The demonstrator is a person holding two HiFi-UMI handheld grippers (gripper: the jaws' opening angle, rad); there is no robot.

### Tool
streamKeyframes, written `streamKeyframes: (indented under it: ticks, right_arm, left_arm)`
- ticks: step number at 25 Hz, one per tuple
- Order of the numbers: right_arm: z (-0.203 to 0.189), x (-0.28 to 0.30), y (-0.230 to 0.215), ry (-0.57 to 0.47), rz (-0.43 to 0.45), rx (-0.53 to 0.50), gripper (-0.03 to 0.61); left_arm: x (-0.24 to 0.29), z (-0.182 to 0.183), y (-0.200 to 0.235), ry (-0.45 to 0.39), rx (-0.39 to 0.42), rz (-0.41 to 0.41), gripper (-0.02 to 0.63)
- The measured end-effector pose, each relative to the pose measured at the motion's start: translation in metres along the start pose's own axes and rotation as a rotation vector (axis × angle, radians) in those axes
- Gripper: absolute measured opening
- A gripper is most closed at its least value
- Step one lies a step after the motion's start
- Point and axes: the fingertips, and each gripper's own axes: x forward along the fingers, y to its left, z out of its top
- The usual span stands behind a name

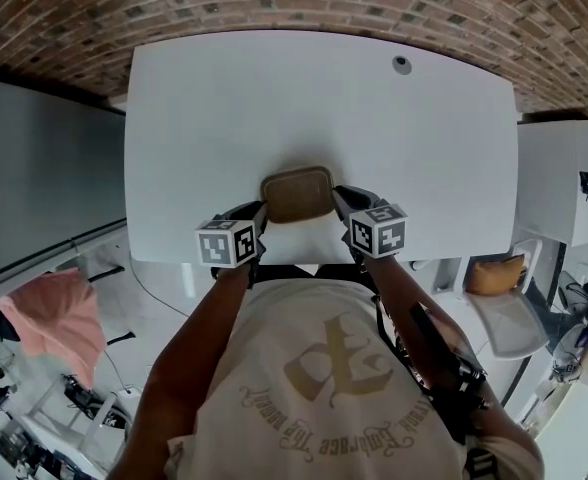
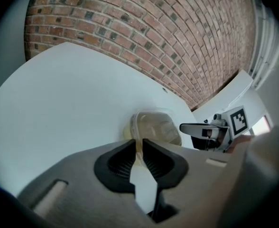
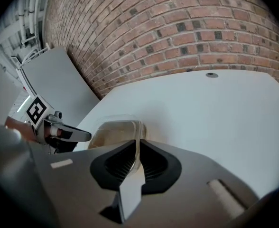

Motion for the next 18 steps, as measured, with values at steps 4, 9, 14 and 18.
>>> streamKeyframes:
  ticks: [4,9,14,18]
  right_arm:
    - [0.007,-0.008,0.004,-0.033,-0.014,-0.007,0.034]
    - [0.009,-0.017,0.009,-0.067,-0.026,-0.021,0.032]
    - [0.009,-0.026,0.017,-0.114,-0.018,-0.035,0.032]
    - [0.012,-0.034,0.021,-0.150,-0.028,-0.040,0.031]
  left_arm:
    - [-0.005,0.003,-0.003,-0.013,0.026,0.006,0.044]
    - [-0.011,0.005,-0.008,-0.025,0.060,-0.012,0.040]
    - [-0.019,0.005,-0.012,-0.036,0.093,-0.031,0.038]
    - [-0.025,0.008,-0.016,-0.049,0.124,-0.046,0.037]
